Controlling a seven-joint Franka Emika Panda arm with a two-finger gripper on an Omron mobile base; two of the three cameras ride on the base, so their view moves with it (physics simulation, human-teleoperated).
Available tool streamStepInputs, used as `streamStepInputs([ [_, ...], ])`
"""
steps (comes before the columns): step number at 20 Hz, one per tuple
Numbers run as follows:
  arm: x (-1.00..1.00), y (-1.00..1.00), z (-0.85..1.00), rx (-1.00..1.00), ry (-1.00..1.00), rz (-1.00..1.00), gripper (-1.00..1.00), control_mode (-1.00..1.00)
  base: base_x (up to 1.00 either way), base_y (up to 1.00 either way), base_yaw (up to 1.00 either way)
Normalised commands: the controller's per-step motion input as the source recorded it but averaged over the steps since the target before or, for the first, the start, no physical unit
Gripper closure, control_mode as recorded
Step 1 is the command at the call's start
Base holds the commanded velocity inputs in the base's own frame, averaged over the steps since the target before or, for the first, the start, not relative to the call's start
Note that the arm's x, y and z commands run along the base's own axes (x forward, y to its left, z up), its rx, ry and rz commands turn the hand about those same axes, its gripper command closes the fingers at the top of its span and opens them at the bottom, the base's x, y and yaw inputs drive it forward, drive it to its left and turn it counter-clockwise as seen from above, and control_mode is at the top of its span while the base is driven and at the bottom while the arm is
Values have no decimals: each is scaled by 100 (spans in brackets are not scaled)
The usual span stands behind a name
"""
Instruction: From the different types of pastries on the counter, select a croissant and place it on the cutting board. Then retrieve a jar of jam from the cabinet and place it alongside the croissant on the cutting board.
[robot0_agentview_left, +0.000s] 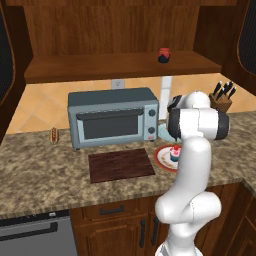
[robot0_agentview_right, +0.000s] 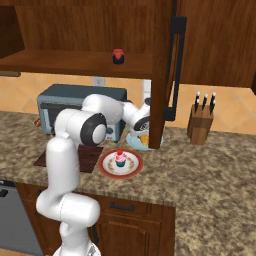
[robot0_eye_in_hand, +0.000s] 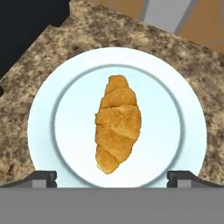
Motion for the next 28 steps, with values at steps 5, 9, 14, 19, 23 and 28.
streamStepInputs([
  [5, 14, 1, -18, 0, 6, 0, -100, -100, 0, 0, 0],
  [9, 25, 2, -12, 0, 5, 0, -100, -100, 0, 0, 0],
  [14, 31, 2, -18, 0, 4, 0, -100, -100, 0, 0, 0],
  [19, 25, 0, -26, 0, 3, 0, -100, -100, 0, 0, 0],
  [23, 18, 0, -32, 0, 0, 0, -100, -100, 0, 0, 0],
  [28, 15, 0, -30, 0, 0, 0, 100, -100, 0, 0, 0],
])
